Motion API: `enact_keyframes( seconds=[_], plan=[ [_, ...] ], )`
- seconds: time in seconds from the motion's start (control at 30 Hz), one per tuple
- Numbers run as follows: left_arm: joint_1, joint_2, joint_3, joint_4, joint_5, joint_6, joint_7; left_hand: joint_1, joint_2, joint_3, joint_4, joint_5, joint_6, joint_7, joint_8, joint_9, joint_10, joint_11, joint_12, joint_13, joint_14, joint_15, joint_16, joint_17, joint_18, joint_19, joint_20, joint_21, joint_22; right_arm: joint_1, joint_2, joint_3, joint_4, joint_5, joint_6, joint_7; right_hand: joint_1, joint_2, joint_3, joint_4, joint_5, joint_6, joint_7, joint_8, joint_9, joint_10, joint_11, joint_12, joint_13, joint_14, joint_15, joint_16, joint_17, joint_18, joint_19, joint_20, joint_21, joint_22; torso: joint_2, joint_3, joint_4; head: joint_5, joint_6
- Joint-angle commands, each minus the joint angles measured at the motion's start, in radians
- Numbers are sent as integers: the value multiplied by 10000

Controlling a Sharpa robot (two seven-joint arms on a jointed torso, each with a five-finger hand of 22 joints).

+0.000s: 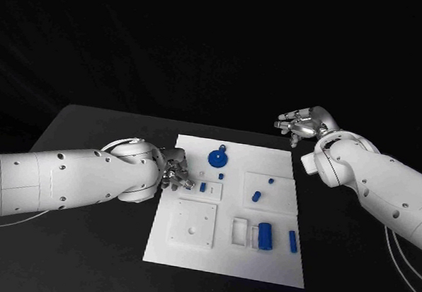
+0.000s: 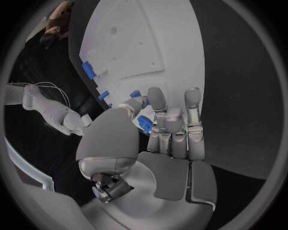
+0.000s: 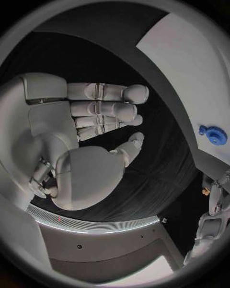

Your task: Assemble the parts on the task board

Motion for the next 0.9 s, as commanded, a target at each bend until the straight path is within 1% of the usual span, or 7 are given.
enact_keyframes(
  seconds=[0.03, 0.2, 0.5, 0.67, 0.77, 0.8, 0.9],
  plan=[
    [-64, 87, -29, 39, 68, 244, 7, 56, -16, 587, -525, -64, 739, -703, 47, 101, 399, -135, 31, -5, 38, -12, 26, 10, 113, 60, -3, -54, 186, -8, -4, 2, 18, -38, 89, 83, -98, -16, 14, 41, 41, -33, 48, -30, -9, 5, -16, -31, -8, -85, 3, 25, -12, 150, 390, -55, -46, -15, 1, 3, -6, 11, -4],
    [-79, 133, -28, 22, 62, 233, -14, 43, -15, 562, -497, -88, 762, -723, 116, 271, 400, -138, 53, 1, 55, -16, 46, 60, 115, 65, -1, -49, 187, -9, -4, 2, 22, -38, 89, 83, -98, -16, 14, 41, 41, -33, 48, -30, -9, 5, -16, -31, -8, -85, 3, 25, -12, 150, 390, -55, -46, -15, -1, 3, -7, 8, -2],
    [-88, 181, -27, -16, 52, 219, -37, 30, -18, 545, -471, -116, 764, -731, 131, 330, 398, -140, 72, 5, 66, -20, 55, 79, 112, 71, -4, -43, 187, -9, -2, 2, 31, -34, 91, 83, -99, -23, 22, 44, 61, -38, 49, -31, -9, 5, -17, -30, -11, -87, 3, 23, -16, 151, 387, -54, -74, -28, 4, 1, 3, -3, -3],
    [-89, 198, -27, -18, 54, 231, -41, -5, -53, 469, -399, -221, 797, -757, 182, 426, 401, -148, 96, -1, 76, -22, 67, 107, 107, 74, 1, -44, 184, -9, 1, 2, 34, -25, 83, 87, -113, -16, 24, 59, 72, -36, 49, -30, -8, 3, -16, -31, -12, -88, 4, 23, -17, 150, 390, -54, -58, -26, 0, -1, 1, -1, -2],
    [-89, 200, -27, -19, 60, 229, -43, -41, -78, 396, -322, -461, 802, -777, 198, 477, 402, -159, 118, -24, 81, -26, 69, 111, 105, 80, 5, -49, 180, -9, 0, 2, 33, -22, 79, 86, -119, -22, 25, 65, 95, -41, 49, -30, -9, 6, -16, -28, -12, -87, 4, 24, -18, 153, 388, -54, -84, -36, 0, -1, 1, -1, -2],
    [-89, 200, -27, -19, 62, 229, -44, -64, -76, 358, -283, -681, 806, -785, 199, 486, 401, -161, 121, -33, 84, -25, 71, 116, 102, 80, 7, -53, 178, -9, -1, 2, 33, -22, 78, 86, -119, -22, 25, 65, 95, -41, 49, -30, -9, 6, -16, -28, -12, -87, 4, 24, -18, 153, 388, -54, -84, -36, -1, -2, 1, -2, 1],
    [-90, 200, -27, -20, 67, 226, -45, -111, -181, 241, -108, -788, 824, -804, 161, 500, 400, -168, 135, -88, 76, -30, 48, 90, 85, 97, -1, -79, 175, -9, -3, 2, 37, -21, 76, 87, -119, -22, 25, 65, 95, -41, 49, -30, -9, 6, -16, -28, -12, -87, 4, 24, -18, 153, 388, -54, -84, -36, 2, -4, 3, -2, 2]
  ],
)
